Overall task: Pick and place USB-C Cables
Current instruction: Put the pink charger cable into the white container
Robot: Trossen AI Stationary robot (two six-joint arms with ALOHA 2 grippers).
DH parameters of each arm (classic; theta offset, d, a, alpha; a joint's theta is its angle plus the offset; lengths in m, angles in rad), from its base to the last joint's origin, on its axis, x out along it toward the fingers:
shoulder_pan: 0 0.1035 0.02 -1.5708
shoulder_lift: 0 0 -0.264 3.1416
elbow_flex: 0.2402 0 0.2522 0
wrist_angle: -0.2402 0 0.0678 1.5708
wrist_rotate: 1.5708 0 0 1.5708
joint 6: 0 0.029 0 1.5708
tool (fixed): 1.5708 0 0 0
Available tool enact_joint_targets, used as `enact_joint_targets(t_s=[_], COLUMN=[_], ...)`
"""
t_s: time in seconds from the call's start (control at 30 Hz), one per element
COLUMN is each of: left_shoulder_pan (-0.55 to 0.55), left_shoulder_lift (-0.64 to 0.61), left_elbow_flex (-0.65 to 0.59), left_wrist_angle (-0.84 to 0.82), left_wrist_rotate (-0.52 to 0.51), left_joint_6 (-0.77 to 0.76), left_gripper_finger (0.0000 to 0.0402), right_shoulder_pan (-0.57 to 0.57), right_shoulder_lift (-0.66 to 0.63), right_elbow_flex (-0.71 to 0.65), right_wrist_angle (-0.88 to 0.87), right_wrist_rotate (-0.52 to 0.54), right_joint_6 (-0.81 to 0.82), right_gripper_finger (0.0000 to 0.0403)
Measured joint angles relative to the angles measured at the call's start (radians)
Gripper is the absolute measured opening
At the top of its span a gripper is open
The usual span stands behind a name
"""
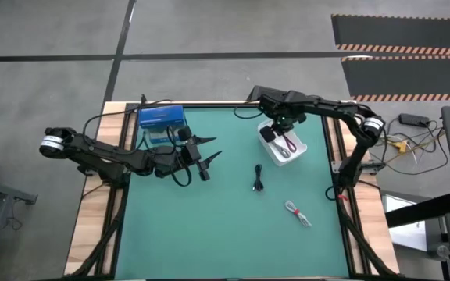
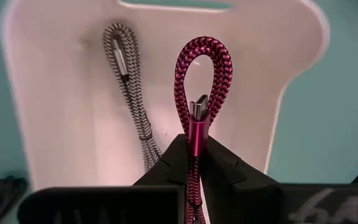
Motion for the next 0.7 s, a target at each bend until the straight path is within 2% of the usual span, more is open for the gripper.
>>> enact_joint_targets(t_s=[0.37, 0.7], left_shoulder_pan=[0.0, 0.0], left_shoulder_lift=[0.0, 0.0], left_elbow_flex=[0.0, -0.001], left_wrist_angle=[-0.014, -0.028], left_wrist_rotate=[0.0, 0.0], left_joint_6=[0.0, -0.002], left_gripper_finger=[0.0206, 0.0206], right_shoulder_pan=[0.0, 0.001], right_shoulder_lift=[0.083, 0.099], right_elbow_flex=[0.0, -0.002], right_wrist_angle=[0.019, 0.027], right_wrist_rotate=[0.03, 0.055], right_joint_6=[-0.04, -0.051], right_gripper_finger=[0.0013, 0.0019])
